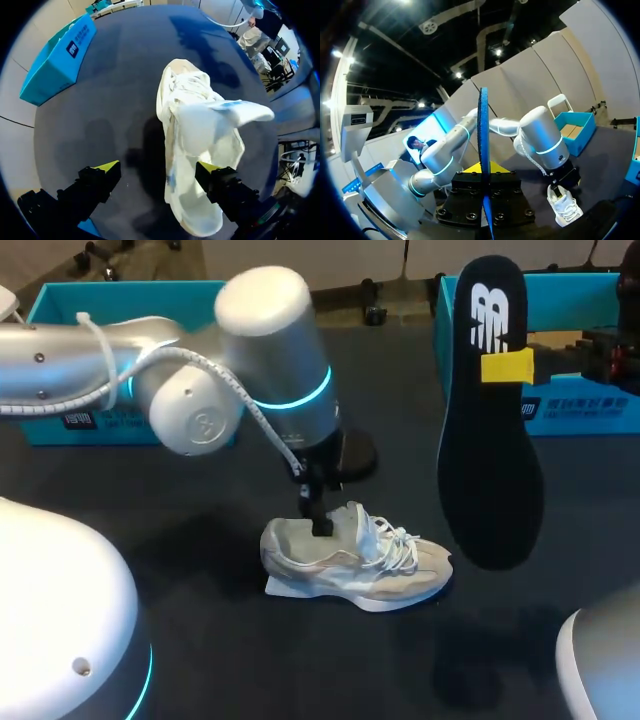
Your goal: Take the shoe out of the shoebox, open the shoe tongue, remove and reinsert the insole, then place the shoe into the shoebox
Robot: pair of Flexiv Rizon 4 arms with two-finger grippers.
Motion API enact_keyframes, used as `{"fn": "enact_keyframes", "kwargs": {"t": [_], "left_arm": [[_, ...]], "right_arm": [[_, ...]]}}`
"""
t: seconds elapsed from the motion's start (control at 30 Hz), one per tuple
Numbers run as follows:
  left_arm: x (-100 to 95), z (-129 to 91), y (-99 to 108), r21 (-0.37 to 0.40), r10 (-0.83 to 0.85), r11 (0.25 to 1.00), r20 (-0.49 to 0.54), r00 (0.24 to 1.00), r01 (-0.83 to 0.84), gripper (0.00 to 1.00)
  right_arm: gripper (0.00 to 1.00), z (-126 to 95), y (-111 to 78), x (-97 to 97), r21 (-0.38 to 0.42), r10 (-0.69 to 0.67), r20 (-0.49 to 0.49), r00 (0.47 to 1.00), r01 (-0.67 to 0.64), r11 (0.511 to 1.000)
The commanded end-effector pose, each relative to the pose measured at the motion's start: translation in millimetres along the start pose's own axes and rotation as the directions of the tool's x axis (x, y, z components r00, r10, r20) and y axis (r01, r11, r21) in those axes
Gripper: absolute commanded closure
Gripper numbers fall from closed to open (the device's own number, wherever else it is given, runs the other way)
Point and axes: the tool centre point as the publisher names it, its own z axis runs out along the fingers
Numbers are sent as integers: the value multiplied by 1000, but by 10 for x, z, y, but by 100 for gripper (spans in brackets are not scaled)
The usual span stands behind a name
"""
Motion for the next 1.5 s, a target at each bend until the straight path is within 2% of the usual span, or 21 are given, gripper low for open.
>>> {"fn": "enact_keyframes", "kwargs": {"t": [0.03,0.2,0.27,0.3,0.33,0.37,0.43,0.5,0.53,0.6,0.63,0.87,1.1,1.2,1.37,1.5], "left_arm": [[-13,137,-38,-15,-1,1000,-6,1000,1,8],[25,255,-34,-25,1,1000,-12,1000,-1,16],[30,294,-36,-28,-4,1000,-16,1000,4,24],[39,307,-35,-29,-4,1000,-17,1000,4,38],[46,320,-36,-28,-5,1000,-18,1000,4,45],[48,333,-39,-28,-6,1000,-19,1000,5,44],[41,363,-47,-30,-11,999,-19,1000,10,54],[35,377,-52,-32,-14,999,-14,1000,14,58],[34,390,-56,-33,-15,999,-12,1000,15,75],[34,392,-57,-33,-15,999,-13,1000,15,78],[37,405,-63,-35,-16,999,-14,1000,15,100],[71,288,-51,-4,2,1000,-15,1000,-2,100],[152,4,-54,48,80,996,-29,996,-79,100],[208,-166,-56,71,192,980,-43,981,-188,100],[260,-326,-44,93,388,918,-19,922,-385,100],[275,-463,-26,116,575,814,-22,818,-569,100]], "right_arm": [[100,26,40,-24,8,2,-3,1000,-2,1000],[100,26,40,-24,8,2,-3,1000,-2,1000],[100,26,40,-24,8,2,-3,1000,-2,1000],[100,26,40,-24,8,2,-3,1000,-2,1000],[100,26,40,-24,8,2,-3,1000,-2,1000],[100,26,40,-24,8,2,-3,1000,-2,1000],[100,26,40,-24,8,2,-3,1000,-2,1000],[100,26,40,-24,8,2,-3,1000,-2,1000],[100,26,40,-24,8,2,-3,1000,-2,1000],[100,26,40,-24,8,2,-3,1000,-2,1000],[100,26,40,-24,8,2,-3,1000,-2,1000],[100,26,40,-24,8,2,-3,1000,-2,1000],[100,26,40,-24,8,2,-3,1000,-2,1000],[100,26,40,-24,8,2,-3,1000,-2,1000],[100,26,40,-24,8,2,-3,1000,-2,1000],[100,26,40,-24,8,2,-3,1000,-2,1000]]}}
